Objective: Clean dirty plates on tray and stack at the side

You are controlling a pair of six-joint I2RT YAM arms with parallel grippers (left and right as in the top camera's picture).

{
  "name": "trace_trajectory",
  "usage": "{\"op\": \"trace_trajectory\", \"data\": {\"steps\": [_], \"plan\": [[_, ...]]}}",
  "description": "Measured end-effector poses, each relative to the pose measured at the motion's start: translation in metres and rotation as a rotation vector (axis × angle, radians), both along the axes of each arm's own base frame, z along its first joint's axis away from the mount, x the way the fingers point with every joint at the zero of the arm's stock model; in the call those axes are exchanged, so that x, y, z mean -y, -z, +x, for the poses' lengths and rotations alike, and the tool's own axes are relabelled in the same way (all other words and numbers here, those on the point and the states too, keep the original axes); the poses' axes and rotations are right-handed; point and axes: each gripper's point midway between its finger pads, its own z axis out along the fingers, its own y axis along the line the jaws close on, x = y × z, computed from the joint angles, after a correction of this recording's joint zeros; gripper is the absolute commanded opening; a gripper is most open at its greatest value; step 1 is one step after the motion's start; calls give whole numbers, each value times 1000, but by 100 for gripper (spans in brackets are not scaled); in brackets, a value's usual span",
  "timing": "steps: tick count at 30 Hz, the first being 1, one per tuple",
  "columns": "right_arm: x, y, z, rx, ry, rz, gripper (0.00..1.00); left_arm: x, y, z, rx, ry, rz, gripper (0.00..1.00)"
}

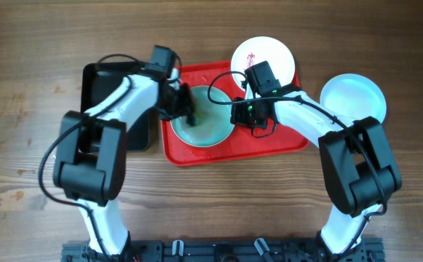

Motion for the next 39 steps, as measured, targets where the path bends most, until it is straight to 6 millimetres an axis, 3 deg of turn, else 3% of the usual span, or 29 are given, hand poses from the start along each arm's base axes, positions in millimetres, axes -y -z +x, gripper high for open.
{"op": "trace_trajectory", "data": {"steps": [3,8,11,14,19,21,23,33,37,39], "plan": [[0,0,0,0,0,0,4,-16,-20,11,60,-43,18,4],[0,0,1,5,0,2,5,-19,-66,19,174,-51,14,4],[-3,-2,7,29,0,11,16,-20,-77,16,187,-49,14,4],[-6,-5,16,73,-3,25,22,-23,-74,10,161,-49,33,4],[-5,-4,18,83,1,18,21,-26,-72,9,159,-46,53,4],[-5,0,18,74,1,14,17,-27,-72,9,158,-45,60,4],[-6,2,18,75,-3,20,4,-28,-71,8,155,-45,66,4],[-8,4,15,63,-22,33,4,-32,-70,9,159,-48,87,4],[-2,-4,14,81,-29,4,4,-34,-69,9,161,-51,99,4],[5,-21,17,125,-21,-29,4,-35,-69,9,160,-53,107,4]]}}
